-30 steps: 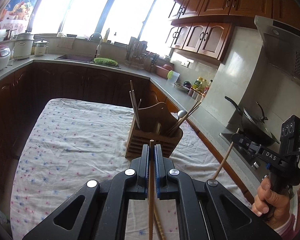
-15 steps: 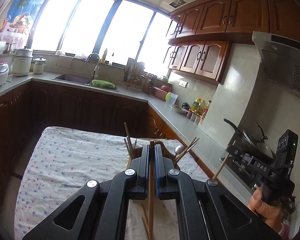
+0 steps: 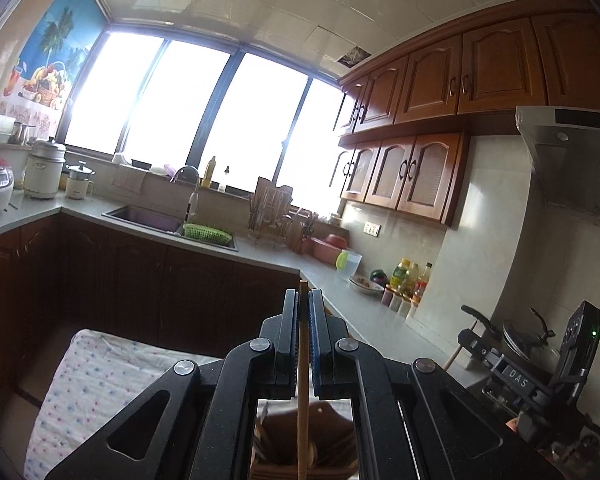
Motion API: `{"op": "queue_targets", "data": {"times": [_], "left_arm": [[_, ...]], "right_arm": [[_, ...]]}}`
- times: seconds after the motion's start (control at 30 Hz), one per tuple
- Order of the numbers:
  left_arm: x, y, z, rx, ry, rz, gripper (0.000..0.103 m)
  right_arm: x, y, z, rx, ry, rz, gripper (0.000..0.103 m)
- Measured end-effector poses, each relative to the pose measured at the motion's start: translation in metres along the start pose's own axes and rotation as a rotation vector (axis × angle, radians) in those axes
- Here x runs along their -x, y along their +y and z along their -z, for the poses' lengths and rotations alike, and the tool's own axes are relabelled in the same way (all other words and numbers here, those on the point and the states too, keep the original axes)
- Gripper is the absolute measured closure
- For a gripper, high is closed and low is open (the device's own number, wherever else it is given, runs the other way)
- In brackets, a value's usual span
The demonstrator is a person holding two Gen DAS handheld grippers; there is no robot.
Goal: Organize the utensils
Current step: 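Lift both wooden chopsticks upright and lower them into the holder, then open both grippers to release the chopsticks into the holder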
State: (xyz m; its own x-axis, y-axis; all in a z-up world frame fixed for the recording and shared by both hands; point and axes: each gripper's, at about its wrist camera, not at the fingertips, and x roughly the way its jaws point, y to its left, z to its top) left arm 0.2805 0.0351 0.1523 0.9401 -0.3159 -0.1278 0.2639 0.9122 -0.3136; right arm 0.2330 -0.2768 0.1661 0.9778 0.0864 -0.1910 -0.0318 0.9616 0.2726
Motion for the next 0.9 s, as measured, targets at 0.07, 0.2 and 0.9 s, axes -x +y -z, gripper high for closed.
{"op": "queue_targets", "data": {"times": [0.07, 0.2, 0.9], "left_arm": [[-0.015, 0.000, 0.005, -0.004, -0.012, -0.010, 0.100], [-0.041, -0.001, 0.031, -0.015, -0.024, -0.040, 0.100], [-0.074, 0.019, 0.096, -0.011, 0.168, -0.070, 0.099]], "right_arm": [[-0.008, 0.000, -0.003, 0.009, -0.023, 0.009, 0.098], [-0.024, -0.001, 0.002, 0.028, -0.046, 0.020, 0.098], [-0.040, -0.010, 0.085, 0.076, 0.106, 0.054, 0.098]]}}
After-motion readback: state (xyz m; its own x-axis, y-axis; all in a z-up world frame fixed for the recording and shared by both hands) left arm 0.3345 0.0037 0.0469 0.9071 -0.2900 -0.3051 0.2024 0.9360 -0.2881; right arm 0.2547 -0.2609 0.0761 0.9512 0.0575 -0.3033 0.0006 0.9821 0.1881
